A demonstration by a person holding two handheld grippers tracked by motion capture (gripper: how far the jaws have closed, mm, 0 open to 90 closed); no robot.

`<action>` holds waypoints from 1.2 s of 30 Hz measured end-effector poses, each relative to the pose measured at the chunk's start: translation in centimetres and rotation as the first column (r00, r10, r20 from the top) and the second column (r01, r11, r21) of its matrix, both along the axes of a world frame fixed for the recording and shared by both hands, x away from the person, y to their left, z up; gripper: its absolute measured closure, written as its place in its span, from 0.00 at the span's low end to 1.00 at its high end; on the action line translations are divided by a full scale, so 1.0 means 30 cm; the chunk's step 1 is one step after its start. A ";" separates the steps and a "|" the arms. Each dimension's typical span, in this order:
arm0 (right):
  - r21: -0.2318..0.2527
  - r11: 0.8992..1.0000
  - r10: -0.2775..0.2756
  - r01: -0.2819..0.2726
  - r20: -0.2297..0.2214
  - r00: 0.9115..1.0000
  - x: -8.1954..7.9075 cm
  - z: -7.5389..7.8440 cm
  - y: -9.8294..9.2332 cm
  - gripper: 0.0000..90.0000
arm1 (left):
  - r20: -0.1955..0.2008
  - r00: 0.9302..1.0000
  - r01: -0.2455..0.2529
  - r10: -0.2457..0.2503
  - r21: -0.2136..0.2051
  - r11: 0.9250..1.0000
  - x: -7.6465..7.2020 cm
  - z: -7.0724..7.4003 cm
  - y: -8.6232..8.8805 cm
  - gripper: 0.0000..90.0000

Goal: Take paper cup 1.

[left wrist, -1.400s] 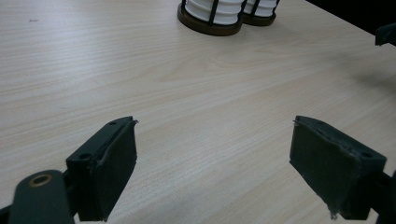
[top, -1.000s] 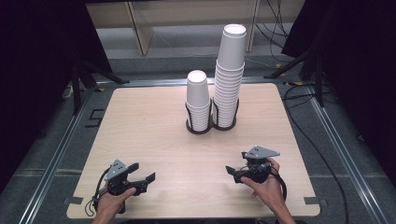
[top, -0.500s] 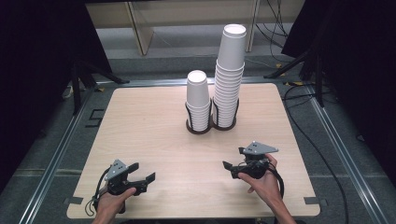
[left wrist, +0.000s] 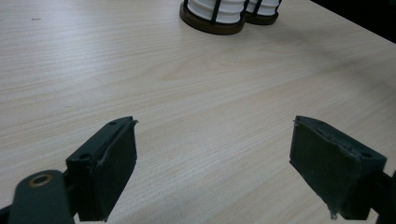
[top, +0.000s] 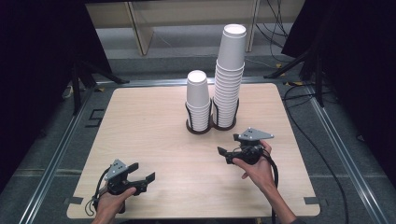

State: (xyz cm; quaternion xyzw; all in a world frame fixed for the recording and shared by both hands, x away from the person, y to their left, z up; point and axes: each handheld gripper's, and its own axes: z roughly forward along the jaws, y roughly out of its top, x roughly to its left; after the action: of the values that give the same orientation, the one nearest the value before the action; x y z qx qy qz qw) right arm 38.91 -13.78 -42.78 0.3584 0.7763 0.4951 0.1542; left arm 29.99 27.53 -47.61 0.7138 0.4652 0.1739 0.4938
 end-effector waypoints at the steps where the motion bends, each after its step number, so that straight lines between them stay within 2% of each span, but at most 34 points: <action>1: -0.009 1.000 0.000 0.000 0.008 1.000 0.007 0.008 0.003 0.20 | -0.002 1.000 -0.003 0.003 0.002 1.000 -0.001 0.001 0.000 0.16; 2: 0.006 1.000 -0.004 0.004 -0.005 1.000 0.010 0.015 0.011 0.20 | -0.013 1.000 -0.006 0.006 0.014 1.000 -0.003 0.004 0.000 0.16; 3: 0.012 1.000 0.000 0.000 0.014 1.000 0.020 0.020 0.017 0.20 | -0.012 1.000 -0.006 0.006 0.012 1.000 -0.003 0.003 0.000 0.16; 4: 0.002 1.000 0.002 -0.002 0.016 1.000 0.026 0.028 0.022 0.20 | -0.012 1.000 -0.008 0.008 0.011 1.000 -0.003 0.003 -0.001 0.16; 6: 0.017 1.000 0.006 -0.006 0.022 1.000 0.039 0.037 0.039 0.21 | -0.008 1.000 -0.005 0.005 0.006 1.000 -0.002 0.001 -0.001 0.16; 8: 0.024 1.000 0.003 -0.003 0.016 1.000 0.048 0.049 0.055 0.22 | -0.016 1.000 -0.005 0.005 0.018 1.000 -0.003 0.003 0.000 0.16; 9: 0.015 1.000 0.016 -0.016 0.025 1.000 0.056 0.056 0.058 0.23 | -0.011 1.000 0.000 0.000 0.009 1.000 -0.002 0.001 -0.001 0.16; 11: 0.028 0.999 0.021 -0.022 0.025 0.999 0.061 0.061 0.067 0.23 | -0.008 1.000 0.001 -0.001 0.004 1.000 -0.001 -0.001 -0.002 0.16; 16: 0.030 1.000 -0.002 0.001 0.048 0.999 0.088 0.096 0.095 0.22 | -0.008 1.000 0.001 -0.001 0.006 1.000 -0.002 -0.001 -0.004 0.16; 17: 0.054 0.998 0.004 -0.006 0.049 0.999 0.098 0.100 0.102 0.22 | -0.008 1.000 0.000 0.000 0.004 1.000 -0.002 -0.001 -0.005 0.16; 21: 0.067 0.998 -0.004 -0.001 0.073 0.997 0.131 0.140 0.129 0.22 | -0.010 1.000 -0.003 0.003 0.000 1.000 -0.002 -0.002 -0.005 0.16; 24: 0.079 0.997 -0.007 0.001 0.071 0.997 0.142 0.155 0.145 0.22 | -0.011 1.000 -0.001 0.002 0.010 1.000 -0.002 -0.001 -0.005 0.16; 27: 0.085 0.996 -0.013 0.004 0.103 0.995 0.173 0.185 0.164 0.22 | -0.009 1.000 0.001 -0.001 0.009 1.000 -0.002 -0.001 -0.004 0.16; 28: 0.092 0.996 -0.018 0.009 0.090 0.996 0.178 0.192 0.172 0.22 | -0.010 1.000 -0.002 0.002 0.010 1.000 -0.002 -0.001 -0.004 0.16; 30: 0.088 0.996 -0.021 0.012 0.111 0.994 0.194 0.204 0.177 0.23 | -0.010 1.000 0.000 0.000 0.011 1.000 -0.002 -0.001 -0.004 0.16; 32: 0.098 0.995 -0.012 0.001 0.108 0.994 0.208 0.213 0.186 0.23 | -0.008 1.000 0.001 -0.001 0.010 1.000 -0.002 -0.001 -0.005 0.16; 36: 0.099 0.995 -0.026 0.015 0.107 0.994 0.226 0.226 0.189 0.25 | -0.013 1.000 0.001 -0.001 0.016 1.000 -0.003 0.000 -0.006 0.16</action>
State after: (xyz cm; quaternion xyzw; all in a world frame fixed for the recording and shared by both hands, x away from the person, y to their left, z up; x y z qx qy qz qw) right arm 45.69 -8.10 -36.00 0.3460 0.7380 0.5496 0.1834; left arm 29.91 27.35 -47.62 0.7192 0.4667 0.1726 0.4850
